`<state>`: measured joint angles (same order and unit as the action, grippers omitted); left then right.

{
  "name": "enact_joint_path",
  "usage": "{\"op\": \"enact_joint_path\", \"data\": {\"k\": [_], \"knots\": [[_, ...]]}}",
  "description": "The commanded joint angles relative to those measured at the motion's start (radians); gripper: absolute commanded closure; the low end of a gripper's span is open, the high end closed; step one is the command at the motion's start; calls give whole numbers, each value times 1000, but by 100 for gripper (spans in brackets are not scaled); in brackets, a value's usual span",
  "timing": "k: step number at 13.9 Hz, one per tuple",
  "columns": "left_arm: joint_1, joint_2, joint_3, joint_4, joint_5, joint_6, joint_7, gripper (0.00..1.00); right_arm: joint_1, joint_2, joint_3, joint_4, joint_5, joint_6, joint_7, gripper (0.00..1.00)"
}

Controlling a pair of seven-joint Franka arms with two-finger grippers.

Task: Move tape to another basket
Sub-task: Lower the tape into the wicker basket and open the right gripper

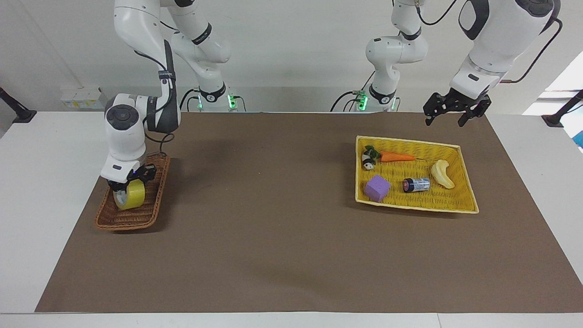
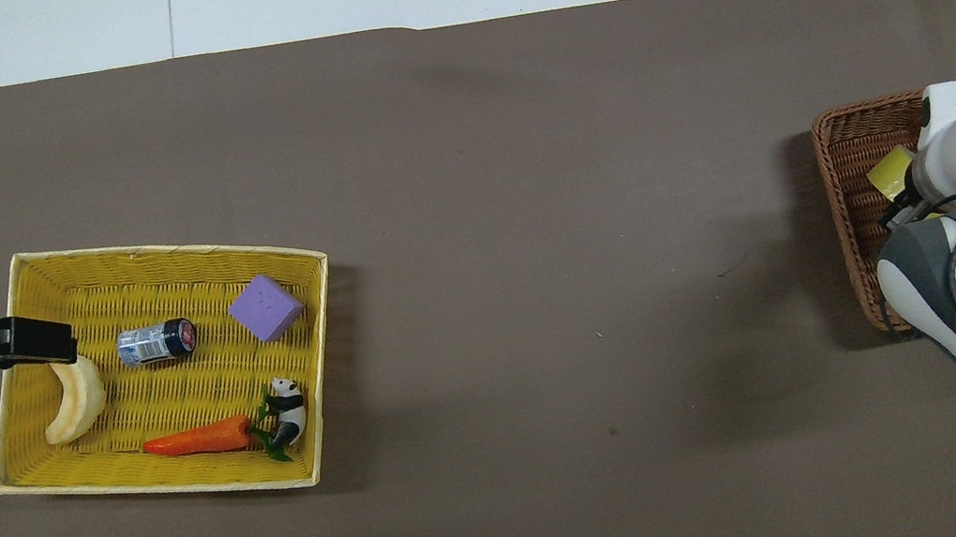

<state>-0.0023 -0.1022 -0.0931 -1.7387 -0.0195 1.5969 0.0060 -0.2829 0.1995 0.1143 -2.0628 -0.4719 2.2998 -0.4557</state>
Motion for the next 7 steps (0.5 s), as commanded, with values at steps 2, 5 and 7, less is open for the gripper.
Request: {"op": "enact_joint_path", "data": {"k": [2, 5, 7], "knots": [[13, 6, -10, 16, 21, -20, 11, 0, -13, -61, 7, -20, 134, 13, 18, 0], [13, 6, -10, 16, 21, -20, 11, 0, -9, -116, 8, -10, 275, -20, 18, 0], [13, 6, -10, 16, 21, -20, 11, 0, -2, -121, 15, 58, 349, -65, 20, 0]]}}
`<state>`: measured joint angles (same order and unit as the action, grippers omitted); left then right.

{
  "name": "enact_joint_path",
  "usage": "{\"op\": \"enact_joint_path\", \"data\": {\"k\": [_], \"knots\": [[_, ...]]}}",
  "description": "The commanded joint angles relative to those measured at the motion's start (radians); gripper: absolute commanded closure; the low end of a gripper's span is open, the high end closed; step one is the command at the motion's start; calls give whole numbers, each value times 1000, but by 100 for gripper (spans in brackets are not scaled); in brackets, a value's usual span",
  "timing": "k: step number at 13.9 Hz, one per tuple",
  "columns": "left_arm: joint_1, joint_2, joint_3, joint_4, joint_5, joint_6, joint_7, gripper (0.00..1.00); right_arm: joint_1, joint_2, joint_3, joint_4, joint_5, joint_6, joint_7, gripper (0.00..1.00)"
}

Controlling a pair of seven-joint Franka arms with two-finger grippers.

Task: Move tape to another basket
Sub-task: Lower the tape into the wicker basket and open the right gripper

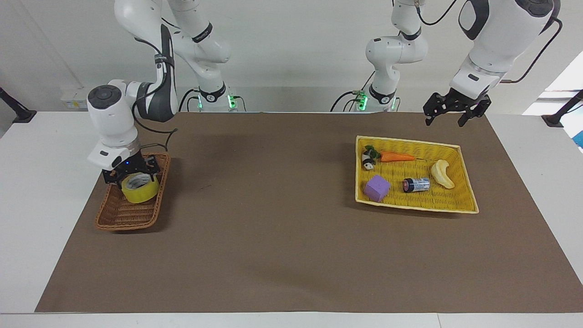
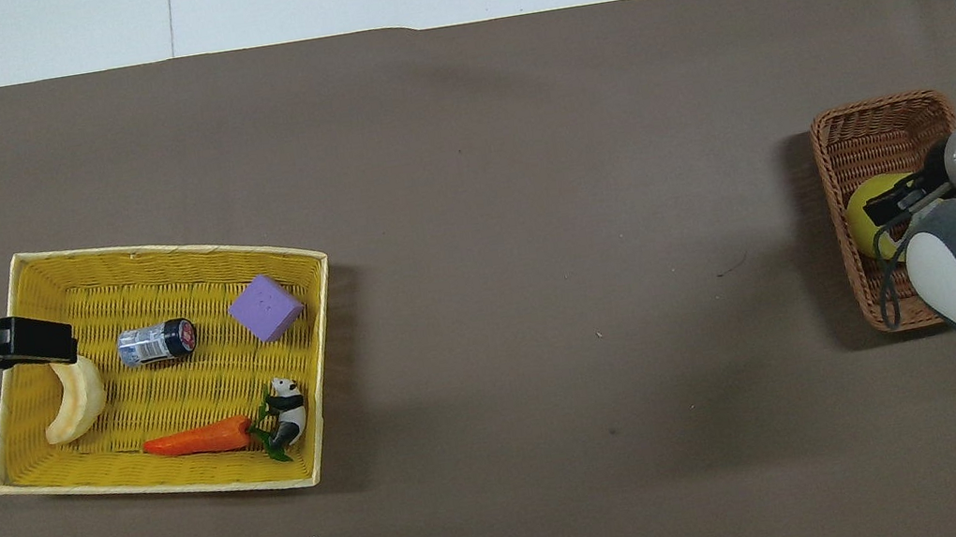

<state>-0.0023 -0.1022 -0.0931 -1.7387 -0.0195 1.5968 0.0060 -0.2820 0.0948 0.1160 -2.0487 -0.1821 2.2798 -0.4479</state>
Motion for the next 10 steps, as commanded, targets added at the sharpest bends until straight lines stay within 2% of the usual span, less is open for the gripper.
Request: {"op": "enact_joint_path", "data": {"k": [1, 6, 10], "knots": [[13, 6, -10, 16, 21, -20, 11, 0, 4, -15, 13, 83, 64, -72, 24, 0], [13, 6, -10, 16, 21, -20, 11, 0, 101, -26, 10, 176, 52, -175, 167, 0], [13, 6, -10, 16, 21, -20, 11, 0, 204, -82, 2, 180, 50, -275, 440, 0]]}}
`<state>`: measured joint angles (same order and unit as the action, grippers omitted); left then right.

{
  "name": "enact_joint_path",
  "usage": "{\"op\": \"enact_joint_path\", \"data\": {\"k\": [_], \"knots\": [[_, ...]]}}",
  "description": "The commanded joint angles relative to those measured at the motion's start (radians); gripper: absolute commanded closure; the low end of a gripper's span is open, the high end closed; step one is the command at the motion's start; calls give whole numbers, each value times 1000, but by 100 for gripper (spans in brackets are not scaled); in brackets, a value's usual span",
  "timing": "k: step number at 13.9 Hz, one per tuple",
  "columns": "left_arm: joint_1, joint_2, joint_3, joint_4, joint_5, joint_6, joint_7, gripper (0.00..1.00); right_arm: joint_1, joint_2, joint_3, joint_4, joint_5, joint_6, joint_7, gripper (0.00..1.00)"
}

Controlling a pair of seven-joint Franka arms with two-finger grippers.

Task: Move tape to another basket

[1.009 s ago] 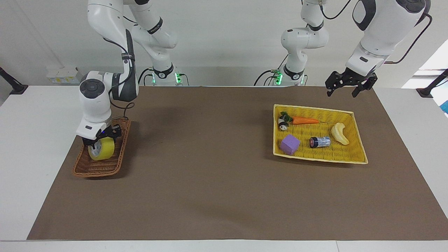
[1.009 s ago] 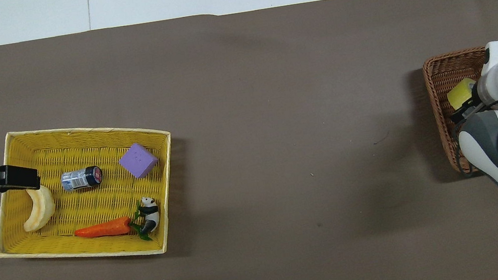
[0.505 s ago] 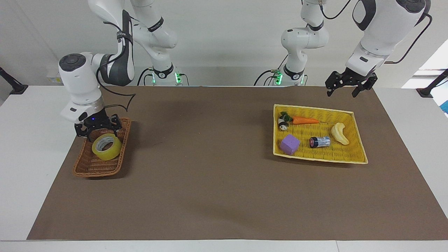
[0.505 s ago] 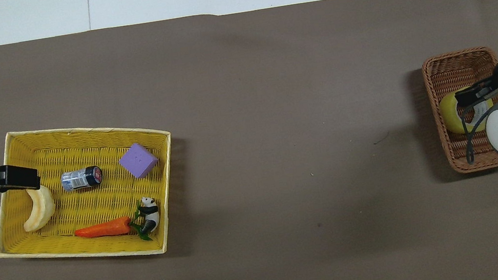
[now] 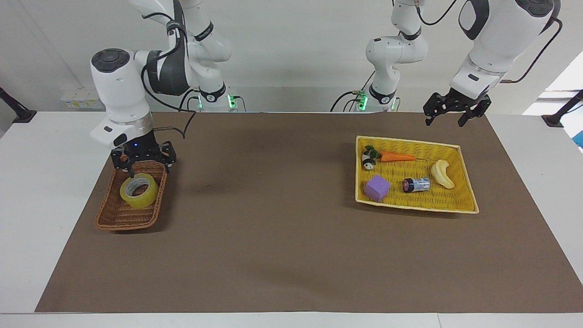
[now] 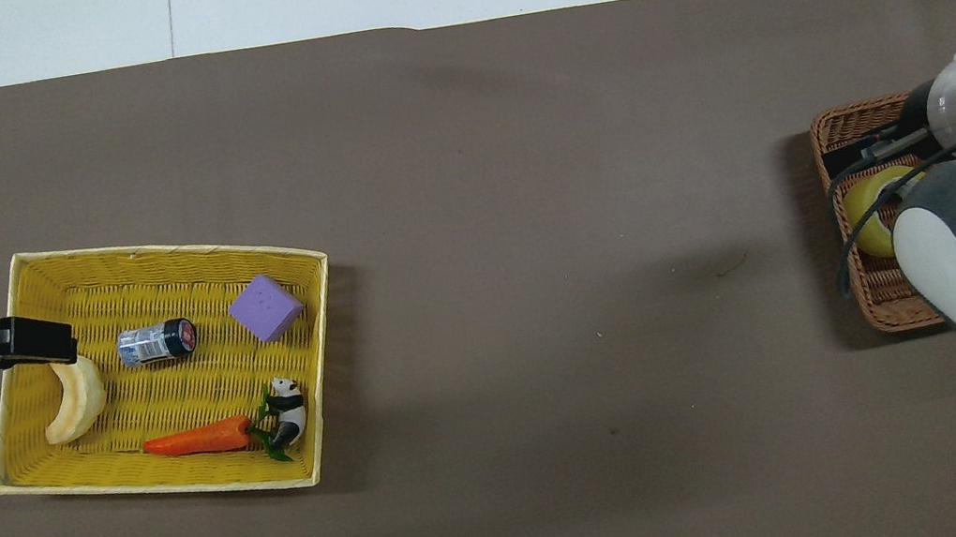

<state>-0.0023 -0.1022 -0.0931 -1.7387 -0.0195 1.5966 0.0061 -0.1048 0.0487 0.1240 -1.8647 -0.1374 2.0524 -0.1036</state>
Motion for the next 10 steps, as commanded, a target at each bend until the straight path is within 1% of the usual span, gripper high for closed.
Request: {"op": "enact_joint_path", "data": {"k": [1, 2, 4, 6, 7, 9, 10], "knots": [[11, 6, -10, 16, 21, -20, 11, 0, 46, -61, -7, -4, 15, -78, 163, 0], [13, 6, -10, 16, 21, -20, 11, 0, 59, -81, -10, 2, 21, -116, 215, 0], [11, 6, -10, 16, 21, -20, 11, 0, 60, -122, -33, 60, 34, -239, 261, 0], [13, 6, -10, 16, 21, -20, 11, 0, 65, -162, -79, 133, 126, -404, 275, 0], [13, 6, -10, 16, 21, -20, 11, 0, 65, -180, -99, 140, 146, -446, 289, 0], [13, 6, -10, 16, 21, -20, 11, 0, 65, -229, -145, 142, 148, -486, 289, 0], [13, 6, -10, 16, 21, -20, 11, 0, 66, -234, -153, 140, 148, -504, 289, 0]]}}
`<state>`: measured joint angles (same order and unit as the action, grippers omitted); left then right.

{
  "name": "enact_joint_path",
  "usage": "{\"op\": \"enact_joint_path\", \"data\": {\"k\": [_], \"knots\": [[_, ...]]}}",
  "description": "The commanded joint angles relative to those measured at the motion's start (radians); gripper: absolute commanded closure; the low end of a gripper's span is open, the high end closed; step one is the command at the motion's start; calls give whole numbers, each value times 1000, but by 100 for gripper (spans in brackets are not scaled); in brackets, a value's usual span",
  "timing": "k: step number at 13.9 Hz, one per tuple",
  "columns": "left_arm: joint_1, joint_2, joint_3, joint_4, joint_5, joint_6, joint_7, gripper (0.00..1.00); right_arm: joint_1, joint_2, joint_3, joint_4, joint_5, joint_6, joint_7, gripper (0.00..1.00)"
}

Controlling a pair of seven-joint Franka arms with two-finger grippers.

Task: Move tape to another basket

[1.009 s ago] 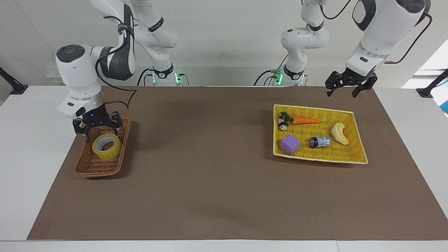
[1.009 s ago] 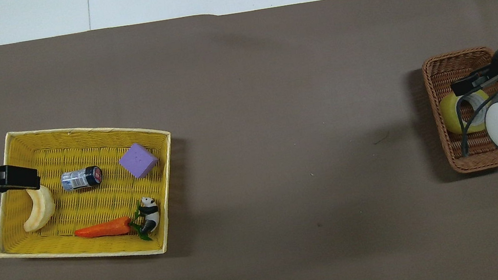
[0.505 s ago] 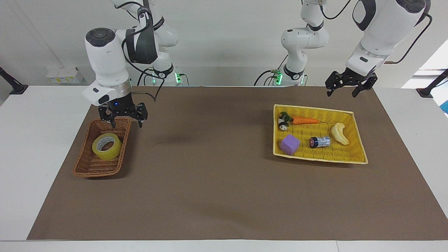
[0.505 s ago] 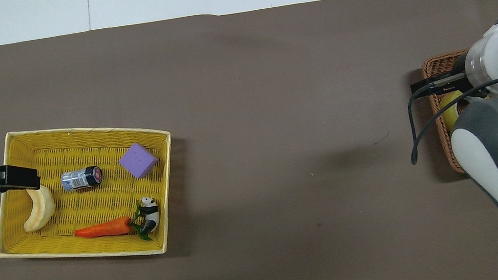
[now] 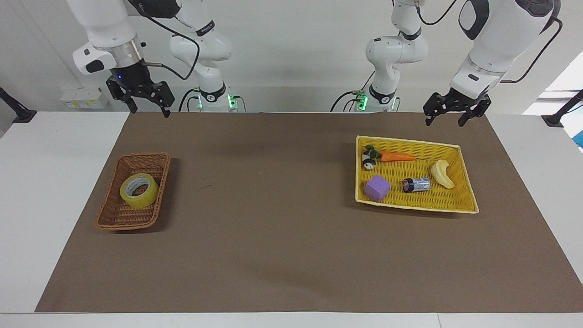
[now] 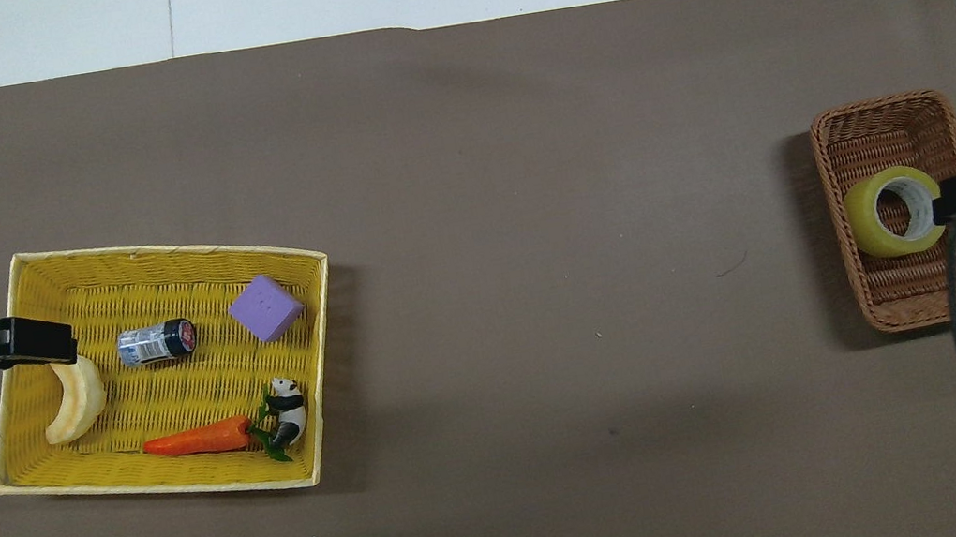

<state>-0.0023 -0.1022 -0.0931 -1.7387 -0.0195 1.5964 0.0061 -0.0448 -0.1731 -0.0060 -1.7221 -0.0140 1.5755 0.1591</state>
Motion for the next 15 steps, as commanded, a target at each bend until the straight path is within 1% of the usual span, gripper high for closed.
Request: {"op": "enact_joint_path", "data": {"k": [1, 2, 4, 8, 12, 15], "knots": [[13, 6, -10, 16, 21, -19, 11, 0, -3, -14, -26, -2, 31, -40, 25, 0], [13, 6, -10, 16, 21, -19, 11, 0, -6, -13, -28, -2, 48, -38, 27, 0], [13, 6, -10, 16, 21, -19, 11, 0, -6, -20, -43, -1, 60, -73, 30, 0], [13, 6, -10, 16, 21, -19, 11, 0, -15, -42, -46, -13, 57, -74, 30, 0], [13, 6, -10, 16, 21, -19, 11, 0, -20, -29, -40, 2, 39, -60, 19, 0], [13, 6, -10, 16, 21, -19, 11, 0, 14, -17, -49, 24, 40, -72, 30, 0]]}}
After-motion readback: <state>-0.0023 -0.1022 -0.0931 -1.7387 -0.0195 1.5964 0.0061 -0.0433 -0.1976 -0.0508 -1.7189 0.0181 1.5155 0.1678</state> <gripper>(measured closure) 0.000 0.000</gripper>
